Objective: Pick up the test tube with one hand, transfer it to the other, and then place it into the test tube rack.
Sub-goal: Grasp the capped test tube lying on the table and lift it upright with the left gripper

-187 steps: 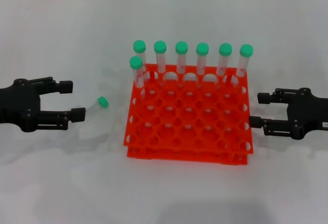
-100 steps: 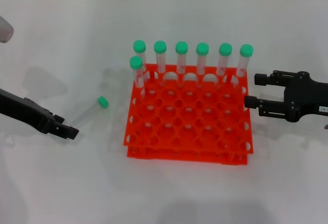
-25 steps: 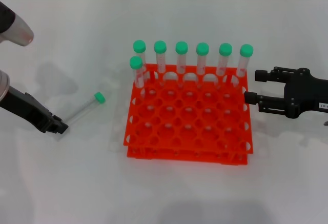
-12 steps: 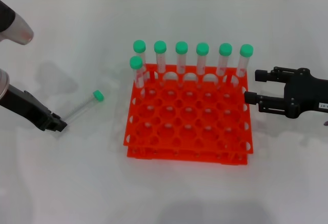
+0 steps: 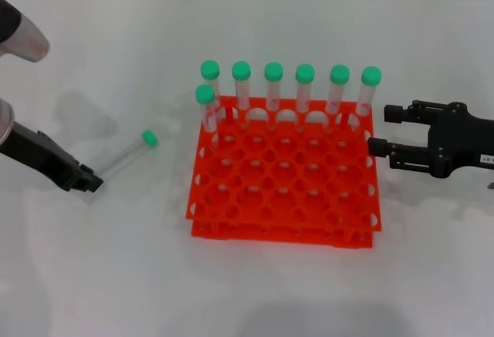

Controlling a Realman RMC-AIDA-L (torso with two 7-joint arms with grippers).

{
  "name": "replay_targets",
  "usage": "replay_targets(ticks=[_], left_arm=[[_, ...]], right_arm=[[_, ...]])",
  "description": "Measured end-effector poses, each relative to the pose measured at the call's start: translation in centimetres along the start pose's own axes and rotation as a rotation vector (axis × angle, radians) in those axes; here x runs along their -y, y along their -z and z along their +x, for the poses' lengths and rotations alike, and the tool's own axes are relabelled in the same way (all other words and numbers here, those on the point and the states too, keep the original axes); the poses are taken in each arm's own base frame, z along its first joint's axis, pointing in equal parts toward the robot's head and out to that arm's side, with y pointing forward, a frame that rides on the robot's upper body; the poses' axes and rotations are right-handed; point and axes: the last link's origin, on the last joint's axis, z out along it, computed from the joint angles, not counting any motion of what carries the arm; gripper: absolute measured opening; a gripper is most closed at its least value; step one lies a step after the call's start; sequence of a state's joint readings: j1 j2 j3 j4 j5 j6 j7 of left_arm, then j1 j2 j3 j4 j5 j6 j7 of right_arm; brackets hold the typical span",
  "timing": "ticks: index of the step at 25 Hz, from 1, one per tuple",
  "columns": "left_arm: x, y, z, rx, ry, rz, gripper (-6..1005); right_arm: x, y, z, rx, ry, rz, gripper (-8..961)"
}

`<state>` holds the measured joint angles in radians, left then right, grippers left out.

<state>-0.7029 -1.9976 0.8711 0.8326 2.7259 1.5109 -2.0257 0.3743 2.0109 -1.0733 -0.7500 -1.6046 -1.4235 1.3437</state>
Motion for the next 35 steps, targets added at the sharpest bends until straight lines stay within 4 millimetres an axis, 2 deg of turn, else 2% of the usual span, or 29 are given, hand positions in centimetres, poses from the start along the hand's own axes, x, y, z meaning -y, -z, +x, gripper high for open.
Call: replay_targets(ticks=[5,10,17,24,28,35], left_arm=[[0.6,0.8,0.7,-0.060,0.008,0.016,192],[1.4,2.4,1.6,-0.178,0.021,0.044,192],[1.8,4.6,3.1,-0.437,0.045,0.027,192],[0.8,6.4,5.2,-0.745,-0.008,-0.038,192],[-0.6,6.3,6.3,-0.941,-0.079,-0.090,192],[-1.9,5.0,7.1,-1.035,-0.119,-0.143,192]], right_arm=[[0.0,0.0,0.0,0.001,0.001,0.001,675],[0.1,0.1,0.0,0.003,-0.001,0.005,675],[0.1,0.3,0.0,0.013,-0.004,0.013,675],[0.2,0.3,-0.2,0.017,0.003,0.015,675],[0.3,0.3,-0.4,0.022,0.007,0.019,675],[0.5,0.4,-0.6,0.027,0.012,0.024,675]])
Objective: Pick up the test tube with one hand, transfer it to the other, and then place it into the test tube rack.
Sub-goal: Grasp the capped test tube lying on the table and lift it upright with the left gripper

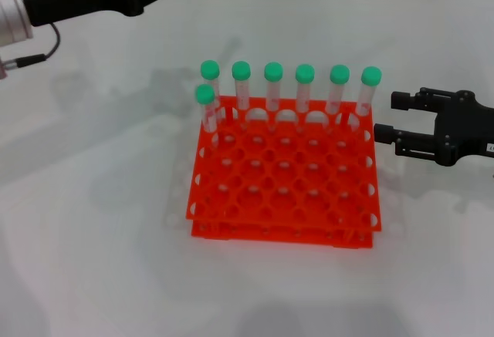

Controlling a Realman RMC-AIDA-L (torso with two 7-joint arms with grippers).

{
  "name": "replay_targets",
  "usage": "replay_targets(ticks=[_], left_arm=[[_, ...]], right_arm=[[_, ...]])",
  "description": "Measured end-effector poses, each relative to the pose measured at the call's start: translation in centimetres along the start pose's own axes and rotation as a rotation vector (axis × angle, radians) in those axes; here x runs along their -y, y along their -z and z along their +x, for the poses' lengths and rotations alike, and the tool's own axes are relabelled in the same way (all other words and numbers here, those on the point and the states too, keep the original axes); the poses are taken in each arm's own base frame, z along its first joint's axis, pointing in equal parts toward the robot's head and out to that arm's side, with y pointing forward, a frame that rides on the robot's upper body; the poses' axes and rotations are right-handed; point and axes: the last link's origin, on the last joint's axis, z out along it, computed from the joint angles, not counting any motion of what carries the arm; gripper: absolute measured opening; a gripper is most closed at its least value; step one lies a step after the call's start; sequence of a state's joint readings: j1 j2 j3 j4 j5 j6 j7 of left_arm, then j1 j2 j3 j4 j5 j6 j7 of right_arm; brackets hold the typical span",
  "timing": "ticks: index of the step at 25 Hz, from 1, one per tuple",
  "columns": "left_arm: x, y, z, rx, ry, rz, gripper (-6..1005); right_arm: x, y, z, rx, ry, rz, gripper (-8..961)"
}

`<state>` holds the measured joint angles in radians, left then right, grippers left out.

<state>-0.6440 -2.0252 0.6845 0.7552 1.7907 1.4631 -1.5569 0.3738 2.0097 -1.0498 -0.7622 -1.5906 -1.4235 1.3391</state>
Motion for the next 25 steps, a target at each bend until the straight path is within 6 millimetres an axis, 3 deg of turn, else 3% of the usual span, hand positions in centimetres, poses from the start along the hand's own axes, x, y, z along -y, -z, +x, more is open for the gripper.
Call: replay_targets(ticks=[18,25], left_arm=[[-3.2,-5.0,-2.5,0.016,-0.063,-0.173,191],[-4.8,-6.8,-3.7,0.101,-0.084,-0.248,191]], right_arm=[[0.6,1.0,-0.9,0.011,0.035,0.025,675],[0.9,1.6,-1.1,0.019,0.042,0.048,675]])
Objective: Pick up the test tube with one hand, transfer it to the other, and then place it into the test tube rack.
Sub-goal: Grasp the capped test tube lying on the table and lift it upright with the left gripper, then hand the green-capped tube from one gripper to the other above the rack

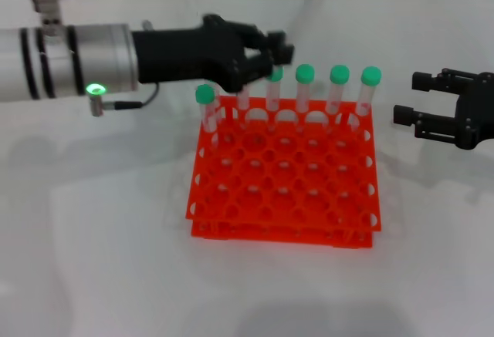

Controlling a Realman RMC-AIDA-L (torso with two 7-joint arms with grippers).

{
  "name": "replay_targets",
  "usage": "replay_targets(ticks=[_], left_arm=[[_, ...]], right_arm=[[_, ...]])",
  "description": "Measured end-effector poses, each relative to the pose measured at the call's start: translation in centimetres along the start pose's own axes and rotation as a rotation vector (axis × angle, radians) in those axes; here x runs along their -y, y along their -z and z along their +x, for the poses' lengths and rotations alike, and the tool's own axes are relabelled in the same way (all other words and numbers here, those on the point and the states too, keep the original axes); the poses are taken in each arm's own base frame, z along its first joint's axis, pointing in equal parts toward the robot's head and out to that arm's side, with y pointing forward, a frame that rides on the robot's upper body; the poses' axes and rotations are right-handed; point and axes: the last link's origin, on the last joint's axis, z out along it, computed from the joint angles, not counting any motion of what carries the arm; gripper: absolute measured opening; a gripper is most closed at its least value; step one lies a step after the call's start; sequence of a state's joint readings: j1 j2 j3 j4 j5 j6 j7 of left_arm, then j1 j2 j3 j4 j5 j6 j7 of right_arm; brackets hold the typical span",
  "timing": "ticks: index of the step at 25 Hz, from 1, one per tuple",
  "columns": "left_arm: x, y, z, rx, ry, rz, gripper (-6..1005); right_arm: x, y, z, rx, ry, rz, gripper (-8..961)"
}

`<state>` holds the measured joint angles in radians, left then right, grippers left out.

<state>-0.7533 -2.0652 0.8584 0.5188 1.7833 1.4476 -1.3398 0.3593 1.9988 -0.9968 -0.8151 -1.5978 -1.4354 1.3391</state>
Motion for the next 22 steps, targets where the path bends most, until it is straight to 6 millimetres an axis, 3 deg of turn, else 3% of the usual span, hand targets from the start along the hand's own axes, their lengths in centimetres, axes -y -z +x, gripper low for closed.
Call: replay_targets(ticks=[6,22], left_arm=[[-0.7,-1.1,-0.5,0.036,-0.006,-0.036,191],[-0.7,0.1,-1.1,0.032,0.008,-0.019,191]], right_arm=[[0.1,0.3,0.1,0.001,-0.004,0.009,675],[0.7,1.9,-0.9,0.044,0.009,0.045,675]])
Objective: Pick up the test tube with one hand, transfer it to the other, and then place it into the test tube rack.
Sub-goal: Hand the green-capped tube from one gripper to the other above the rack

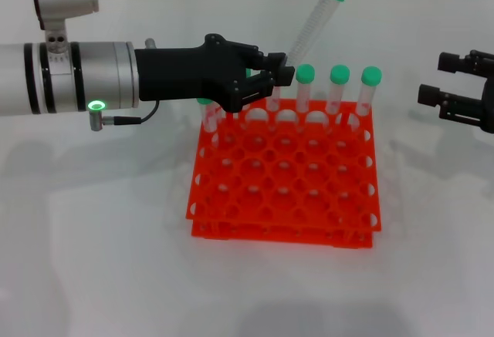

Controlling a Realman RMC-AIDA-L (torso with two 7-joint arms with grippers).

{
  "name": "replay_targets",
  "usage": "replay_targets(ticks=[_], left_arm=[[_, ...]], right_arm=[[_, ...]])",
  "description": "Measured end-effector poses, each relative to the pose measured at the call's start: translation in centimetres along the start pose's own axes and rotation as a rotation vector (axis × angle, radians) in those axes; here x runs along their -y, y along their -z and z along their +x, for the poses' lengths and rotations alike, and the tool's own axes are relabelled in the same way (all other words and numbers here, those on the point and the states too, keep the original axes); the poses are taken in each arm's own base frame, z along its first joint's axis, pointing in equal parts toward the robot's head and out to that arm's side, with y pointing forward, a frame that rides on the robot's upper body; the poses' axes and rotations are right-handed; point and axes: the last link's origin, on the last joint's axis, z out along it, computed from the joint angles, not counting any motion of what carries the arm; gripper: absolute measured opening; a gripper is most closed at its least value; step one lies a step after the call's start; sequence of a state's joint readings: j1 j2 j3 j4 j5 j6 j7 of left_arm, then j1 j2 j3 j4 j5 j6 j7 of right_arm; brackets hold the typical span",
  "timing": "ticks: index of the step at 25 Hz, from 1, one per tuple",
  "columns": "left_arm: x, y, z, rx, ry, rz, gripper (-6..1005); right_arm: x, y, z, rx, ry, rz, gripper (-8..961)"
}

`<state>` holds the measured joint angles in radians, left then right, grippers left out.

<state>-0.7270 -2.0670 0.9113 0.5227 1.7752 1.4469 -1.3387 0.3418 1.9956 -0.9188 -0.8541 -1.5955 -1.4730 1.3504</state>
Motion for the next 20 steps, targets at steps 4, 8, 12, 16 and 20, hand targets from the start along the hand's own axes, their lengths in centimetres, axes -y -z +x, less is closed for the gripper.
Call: replay_targets(ticks=[4,8,12,16,20], left_arm=[[-0.2,-0.1,-0.2,0.004,-0.006,-0.005,191],[-0.3,-0.2,-0.2,0.005,-0.007,-0.008,191],[-0.4,-0.2,-0.4,0.008,-0.006,-0.014,191],[-0.6,-0.4,-0.6,0.018,-0.005,-0.024,191],[-0.7,-0.5,-0.7,0.029,-0.007,-0.030,191]], right_arm=[[0.0,0.0,-0.6,0.007,0.016,0.002,675],[0.0,-0.3,-0.8,0.010,0.010,-0.005,675],[-0.1,-0.6,-1.1,0.019,0.007,-0.012,675],[-0.1,-0.8,-1.4,0.039,0.005,-0.016,675],[-0.1,-1.2,-1.8,0.050,0.009,-0.025,675]])
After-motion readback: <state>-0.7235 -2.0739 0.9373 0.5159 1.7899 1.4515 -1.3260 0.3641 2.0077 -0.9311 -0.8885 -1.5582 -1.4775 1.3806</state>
